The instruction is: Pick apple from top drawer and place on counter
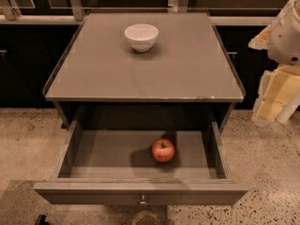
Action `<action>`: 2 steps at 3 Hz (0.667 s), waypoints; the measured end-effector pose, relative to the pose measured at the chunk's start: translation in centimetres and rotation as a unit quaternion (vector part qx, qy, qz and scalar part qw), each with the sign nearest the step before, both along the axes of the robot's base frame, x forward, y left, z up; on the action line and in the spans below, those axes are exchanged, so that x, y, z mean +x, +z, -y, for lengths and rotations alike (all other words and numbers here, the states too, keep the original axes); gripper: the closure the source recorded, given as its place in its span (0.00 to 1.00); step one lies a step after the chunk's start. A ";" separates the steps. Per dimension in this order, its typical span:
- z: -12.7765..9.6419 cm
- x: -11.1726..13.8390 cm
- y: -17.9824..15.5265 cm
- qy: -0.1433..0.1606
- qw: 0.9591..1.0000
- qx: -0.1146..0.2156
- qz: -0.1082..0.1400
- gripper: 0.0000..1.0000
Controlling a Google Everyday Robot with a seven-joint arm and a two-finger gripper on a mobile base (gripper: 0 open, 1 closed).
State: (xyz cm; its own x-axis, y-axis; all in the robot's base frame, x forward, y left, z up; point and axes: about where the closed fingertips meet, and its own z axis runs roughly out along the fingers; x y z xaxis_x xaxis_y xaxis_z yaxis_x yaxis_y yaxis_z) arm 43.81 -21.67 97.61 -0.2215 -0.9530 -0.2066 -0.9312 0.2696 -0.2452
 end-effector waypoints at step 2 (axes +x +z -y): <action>0.3 -0.1 -1.1 -0.011 0.999 0.023 0.019 0.00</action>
Offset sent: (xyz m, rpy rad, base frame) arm -0.0040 -0.0140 -0.0383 0.1523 -0.1130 -0.0790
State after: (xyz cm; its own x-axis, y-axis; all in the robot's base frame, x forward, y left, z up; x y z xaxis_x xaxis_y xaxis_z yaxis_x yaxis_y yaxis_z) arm 43.68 -22.00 96.55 -0.2344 -0.9373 -0.2579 -0.9149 0.3024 -0.2676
